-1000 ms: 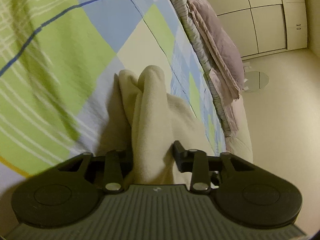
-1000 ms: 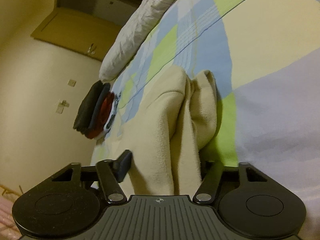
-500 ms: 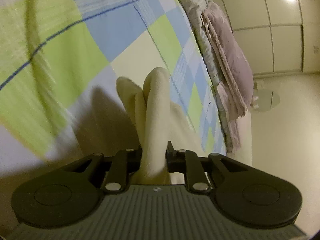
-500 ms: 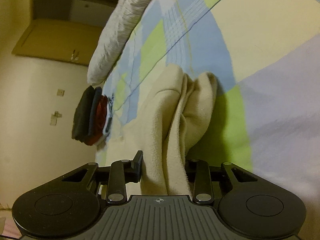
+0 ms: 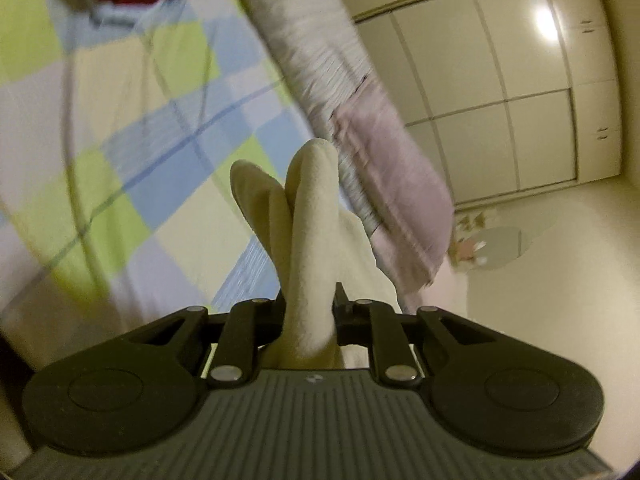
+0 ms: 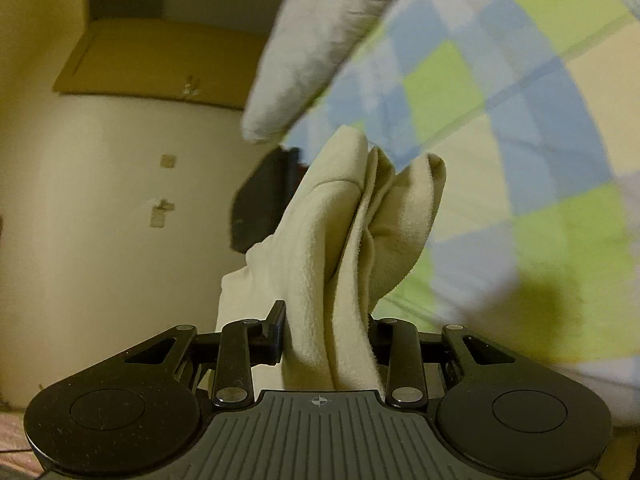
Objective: Fold clothes
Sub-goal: 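Lift the folded shirt with both grippers and carry it onto the dark clothes stack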
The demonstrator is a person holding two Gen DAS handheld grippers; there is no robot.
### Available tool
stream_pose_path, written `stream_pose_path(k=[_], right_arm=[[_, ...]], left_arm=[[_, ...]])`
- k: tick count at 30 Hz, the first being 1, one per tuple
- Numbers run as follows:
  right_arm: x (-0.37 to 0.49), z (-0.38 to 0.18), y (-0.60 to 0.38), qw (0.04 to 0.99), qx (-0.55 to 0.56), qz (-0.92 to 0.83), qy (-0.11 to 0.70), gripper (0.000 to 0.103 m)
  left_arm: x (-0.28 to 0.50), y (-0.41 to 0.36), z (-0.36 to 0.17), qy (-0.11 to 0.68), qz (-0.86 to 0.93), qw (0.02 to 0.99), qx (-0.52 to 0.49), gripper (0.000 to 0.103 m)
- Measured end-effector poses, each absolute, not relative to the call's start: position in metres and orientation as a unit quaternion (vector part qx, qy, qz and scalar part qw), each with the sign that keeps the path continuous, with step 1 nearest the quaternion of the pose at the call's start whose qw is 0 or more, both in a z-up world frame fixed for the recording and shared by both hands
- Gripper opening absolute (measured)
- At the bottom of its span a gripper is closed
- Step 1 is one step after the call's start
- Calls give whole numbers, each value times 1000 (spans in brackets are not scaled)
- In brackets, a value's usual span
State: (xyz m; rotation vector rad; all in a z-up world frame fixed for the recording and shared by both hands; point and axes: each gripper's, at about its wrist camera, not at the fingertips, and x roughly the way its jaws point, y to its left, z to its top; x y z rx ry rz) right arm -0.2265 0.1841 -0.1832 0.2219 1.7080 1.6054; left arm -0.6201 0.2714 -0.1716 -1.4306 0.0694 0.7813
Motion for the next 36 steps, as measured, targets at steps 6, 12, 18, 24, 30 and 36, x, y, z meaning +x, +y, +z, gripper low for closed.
stream_pose_path(k=[6, 12, 18, 24, 30, 36], right_arm=[[-292, -154, 247, 393, 91, 656, 638, 32], [-400, -158, 300, 414, 130, 637, 638, 32], [-498, -155, 382, 432, 170, 630, 623, 32], [-562, -152, 489, 446, 184, 648, 590, 32], [-598, -159, 583, 469, 168, 668, 554, 33], [-609, -182, 633, 474, 166, 665, 553, 33]], left_arm=[[-688, 335, -155, 18, 333, 706, -625, 14], [-787, 427, -142, 39, 314, 728, -608, 14], [-880, 537, -122, 74, 296, 752, -584, 14], [-932, 645, -116, 80, 286, 782, -548, 14], [-952, 739, -131, 72, 280, 793, -536, 14], [-960, 795, -157, 83, 276, 800, -527, 15]])
